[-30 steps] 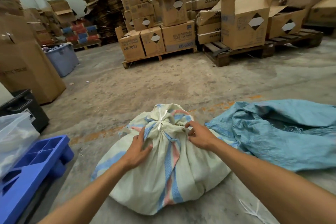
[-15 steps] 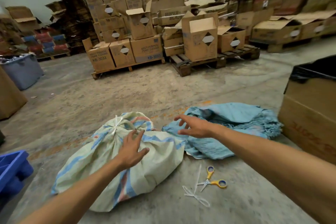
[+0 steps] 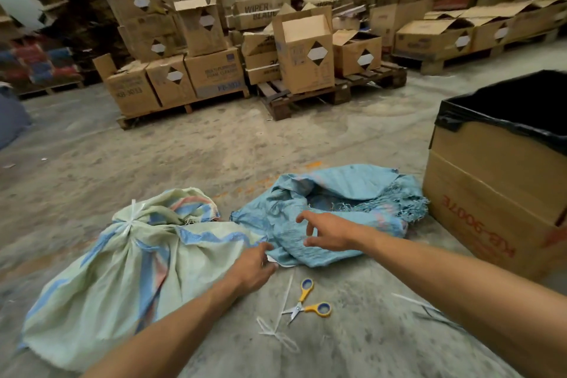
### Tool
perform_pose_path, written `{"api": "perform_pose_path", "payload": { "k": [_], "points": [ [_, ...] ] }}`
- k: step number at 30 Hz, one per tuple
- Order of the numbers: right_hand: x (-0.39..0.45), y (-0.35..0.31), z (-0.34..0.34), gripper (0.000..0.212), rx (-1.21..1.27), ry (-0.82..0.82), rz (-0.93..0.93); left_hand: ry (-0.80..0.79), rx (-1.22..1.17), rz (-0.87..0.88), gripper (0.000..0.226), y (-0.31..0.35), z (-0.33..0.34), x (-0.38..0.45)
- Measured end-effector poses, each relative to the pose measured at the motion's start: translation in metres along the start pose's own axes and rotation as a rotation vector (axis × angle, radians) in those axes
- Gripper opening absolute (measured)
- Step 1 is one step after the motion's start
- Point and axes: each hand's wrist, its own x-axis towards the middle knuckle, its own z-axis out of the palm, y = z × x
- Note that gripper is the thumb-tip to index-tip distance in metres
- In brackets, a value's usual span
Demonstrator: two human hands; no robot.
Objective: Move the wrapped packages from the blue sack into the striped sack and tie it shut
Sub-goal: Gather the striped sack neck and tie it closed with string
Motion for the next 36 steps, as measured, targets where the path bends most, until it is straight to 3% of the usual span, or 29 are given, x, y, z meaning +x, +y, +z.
{"api": "perform_pose_path", "payload": {
  "k": [7,13,16,23,28,31,33,36],
  "points": [
    [0.059,0.028,0.048,0.062,-0.241,-0.046,-0.098,0.095,-0.234,-0.299,0.044,-0.014,0.062,0.056],
    [0.094,0.039,0.091,0.080,-0.361,-0.019,0.047,0.207,-0.616,-0.497,0.024,-0.075,0.112,0.113],
    [0.106,0.045,0.105,0.067,-0.451,0.055,0.079,0.246,-0.748,-0.520,0.032,-0.101,0.129,0.132],
    [0.114,0.048,0.106,0.029,-0.303,0.281,0.113,0.348,-0.806,-0.469,0.030,-0.083,0.108,0.122],
    [0.110,0.071,0.076,0.007,-0.227,0.576,0.186,0.362,-0.826,-0.417,0.016,-0.070,0.098,0.112],
    [0.102,0.088,0.052,0.008,-0.320,0.682,0.224,0.327,-0.927,-0.379,0.016,-0.054,0.085,0.106],
    [0.100,0.094,0.045,0.021,-0.489,0.608,0.149,0.343,-0.951,-0.315,0.015,-0.044,0.074,0.105],
    [0.097,0.084,0.049,0.045,-0.443,0.391,-0.116,0.422,-0.915,-0.196,0.018,-0.033,0.062,0.105]
  ]
}}
